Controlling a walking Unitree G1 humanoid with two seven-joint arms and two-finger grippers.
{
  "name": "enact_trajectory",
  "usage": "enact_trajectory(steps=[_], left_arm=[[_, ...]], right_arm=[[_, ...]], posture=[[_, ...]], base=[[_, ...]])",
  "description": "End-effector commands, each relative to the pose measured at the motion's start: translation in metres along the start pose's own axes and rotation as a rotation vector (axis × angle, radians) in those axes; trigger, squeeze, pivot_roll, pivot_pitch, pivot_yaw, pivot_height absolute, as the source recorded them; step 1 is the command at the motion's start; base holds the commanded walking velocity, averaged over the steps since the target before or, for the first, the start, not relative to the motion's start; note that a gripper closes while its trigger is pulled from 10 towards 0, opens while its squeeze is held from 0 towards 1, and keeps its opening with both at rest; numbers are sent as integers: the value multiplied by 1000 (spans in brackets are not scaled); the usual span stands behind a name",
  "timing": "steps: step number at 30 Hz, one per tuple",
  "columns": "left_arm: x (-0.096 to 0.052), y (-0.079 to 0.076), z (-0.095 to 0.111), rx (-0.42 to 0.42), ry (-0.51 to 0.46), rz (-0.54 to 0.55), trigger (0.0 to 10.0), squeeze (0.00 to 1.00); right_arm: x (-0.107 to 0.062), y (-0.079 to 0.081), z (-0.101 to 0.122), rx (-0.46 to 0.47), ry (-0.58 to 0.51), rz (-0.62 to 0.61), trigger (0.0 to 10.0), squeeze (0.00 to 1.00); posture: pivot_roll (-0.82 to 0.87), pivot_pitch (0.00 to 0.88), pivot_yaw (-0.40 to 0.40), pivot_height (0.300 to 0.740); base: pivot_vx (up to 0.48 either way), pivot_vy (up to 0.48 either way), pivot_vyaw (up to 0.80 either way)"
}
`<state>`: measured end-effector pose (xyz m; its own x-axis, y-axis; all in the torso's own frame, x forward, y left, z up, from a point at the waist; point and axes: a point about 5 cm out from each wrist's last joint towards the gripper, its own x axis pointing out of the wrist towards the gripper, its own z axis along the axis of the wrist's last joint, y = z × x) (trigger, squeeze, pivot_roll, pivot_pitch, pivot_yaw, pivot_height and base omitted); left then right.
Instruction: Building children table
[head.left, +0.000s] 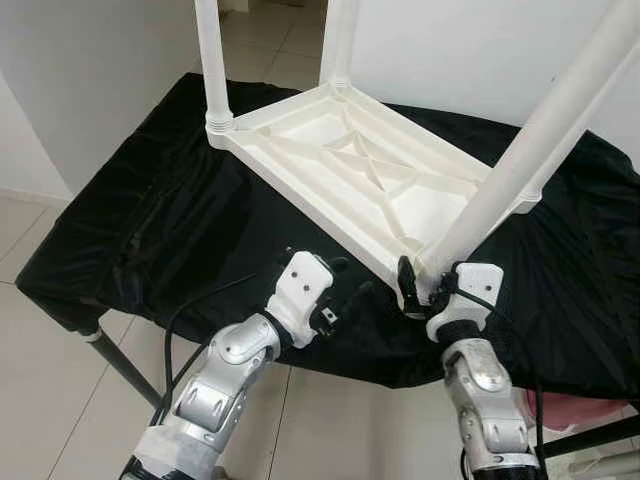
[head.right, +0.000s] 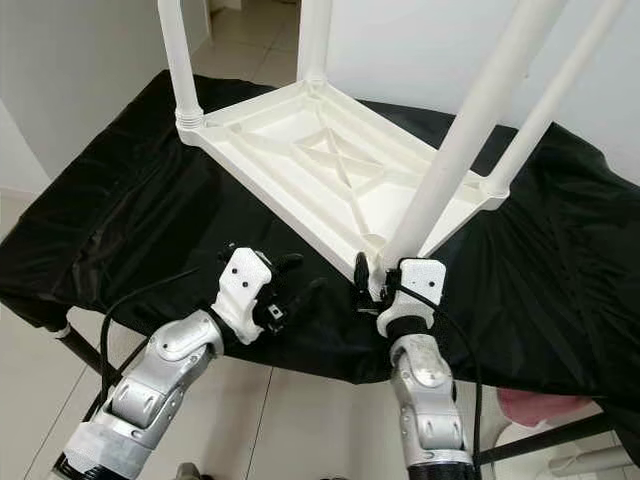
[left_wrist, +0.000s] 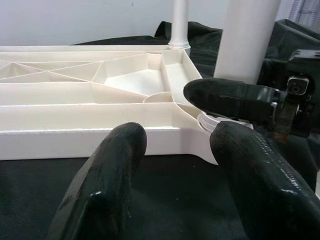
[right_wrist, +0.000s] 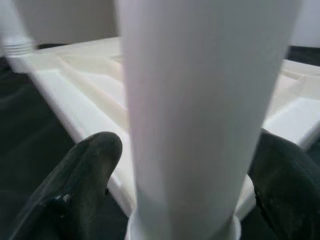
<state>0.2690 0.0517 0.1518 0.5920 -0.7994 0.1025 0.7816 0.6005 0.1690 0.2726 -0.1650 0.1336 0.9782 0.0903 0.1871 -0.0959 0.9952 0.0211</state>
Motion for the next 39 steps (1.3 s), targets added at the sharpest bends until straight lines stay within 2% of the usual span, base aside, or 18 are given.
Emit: enact_trajectory(steps=[1,6,8,9,11,14,15,16,30,31,32,35,37,39], left_arm=[[-3,-1,-1,-6,9,-27,10000,0],[-4,2,-1,-1,11,-27,10000,0],[-3,4,-1,6,12,-32,10000,0],[-3,4,-1,6,12,-32,10000,0],[-2,5,0,12,12,-37,10000,0],[-2,5,0,12,12,-38,10000,0],[-1,5,0,15,11,-39,10000,0],[0,5,1,16,7,-37,10000,0],[-2,4,2,16,7,-26,10000,0],[-2,4,2,14,6,-27,10000,0],[-1,3,2,13,6,-29,10000,0],[0,3,2,12,6,-30,10000,0],[0,1,1,8,6,-32,10000,0],[0,1,1,8,6,-32,10000,0]], right_arm=[[-3,-7,-4,6,11,38,10000,0],[2,-11,-4,-11,5,85,10000,0],[7,-10,-3,-24,7,159,10000,0],[7,-10,-3,-24,7,159,10000,0],[17,-14,-3,-51,16,235,10000,0],[20,-16,-3,-61,19,253,9686,0],[25,-19,-6,-71,36,274,3882,0],[26,-19,-8,-66,43,281,0,0],[20,-19,-18,-40,73,304,0,0],[19,-18,-18,-36,70,288,4157,0],[20,-18,-18,-29,67,263,10000,0],[20,-18,-17,-25,66,247,10000,0],[22,-21,-17,-33,75,145,10000,0],[22,-21,-17,-33,75,145,10000,0]], posture=[[23,93,-66,740],[19,89,-58,740],[18,88,-57,740],[18,88,-57,740],[19,81,-54,740],[19,81,-54,740],[27,78,-61,740],[32,79,-65,740],[33,88,-63,740],[30,91,-62,740],[28,92,-62,740],[28,92,-62,740],[25,96,-63,740],[25,96,-63,740]], base=[[0,0,0],[0,0,0],[0,0,0],[0,0,0],[0,0,0],[0,0,0],[0,0,0],[0,0,0],[0,0,0],[0,0,0],[0,0,0],[0,0,0],[0,0,0],[0,0,0]])
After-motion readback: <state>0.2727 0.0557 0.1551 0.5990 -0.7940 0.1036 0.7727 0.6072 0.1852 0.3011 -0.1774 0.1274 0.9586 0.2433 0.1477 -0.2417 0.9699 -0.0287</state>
